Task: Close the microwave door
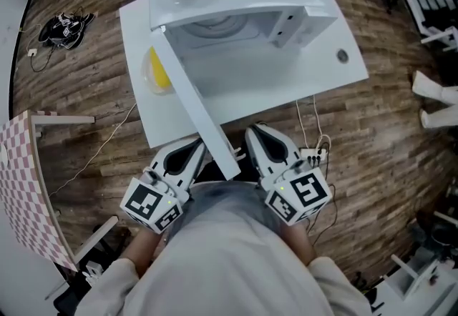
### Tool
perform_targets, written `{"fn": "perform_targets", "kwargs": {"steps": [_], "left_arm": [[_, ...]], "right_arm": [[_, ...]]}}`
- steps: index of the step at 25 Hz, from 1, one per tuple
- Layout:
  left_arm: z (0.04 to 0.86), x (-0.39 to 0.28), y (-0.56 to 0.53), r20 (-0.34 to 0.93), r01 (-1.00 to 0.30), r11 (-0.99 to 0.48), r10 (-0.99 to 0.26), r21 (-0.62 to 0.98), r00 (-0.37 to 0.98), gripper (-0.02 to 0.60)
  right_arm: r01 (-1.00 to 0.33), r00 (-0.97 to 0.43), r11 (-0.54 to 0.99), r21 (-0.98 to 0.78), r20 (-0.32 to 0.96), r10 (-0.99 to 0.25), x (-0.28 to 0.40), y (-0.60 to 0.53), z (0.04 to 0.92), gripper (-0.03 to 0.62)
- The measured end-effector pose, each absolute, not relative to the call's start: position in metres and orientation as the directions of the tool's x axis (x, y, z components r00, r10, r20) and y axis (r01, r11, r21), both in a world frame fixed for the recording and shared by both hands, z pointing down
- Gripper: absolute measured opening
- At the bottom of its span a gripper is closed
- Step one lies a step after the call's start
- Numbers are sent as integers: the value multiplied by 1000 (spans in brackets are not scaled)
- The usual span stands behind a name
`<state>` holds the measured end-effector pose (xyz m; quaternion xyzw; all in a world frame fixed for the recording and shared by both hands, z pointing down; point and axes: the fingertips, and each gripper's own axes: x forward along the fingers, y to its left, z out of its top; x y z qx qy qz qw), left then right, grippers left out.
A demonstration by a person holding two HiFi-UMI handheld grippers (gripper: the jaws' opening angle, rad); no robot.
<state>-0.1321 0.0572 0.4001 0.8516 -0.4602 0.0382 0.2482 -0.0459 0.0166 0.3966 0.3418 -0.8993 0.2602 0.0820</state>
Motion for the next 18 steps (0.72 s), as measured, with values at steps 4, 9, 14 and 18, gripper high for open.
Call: {"fn": "perform_targets", "kwargs": {"steps": [4,9,14,18], "left_arm": [[402,-123,50,296,-798,-453,-760,397,579,13],[403,-109,41,300,-790,-449,-752,417,587,14],[403,-96,29,303,-790,-445,-752,422,585,14],[399,-88,19,286,-780,-446,-754,439,592,14]], "right_arm": [[-659,-751,625,-419,327,-573,-38,9,399,23],[-658,-752,624,-422,323,-575,-26,-2,399,23],[-658,-752,621,-426,320,-576,-12,-14,399,23],[-655,-754,621,-430,320,-573,-2,-26,399,23]]}}
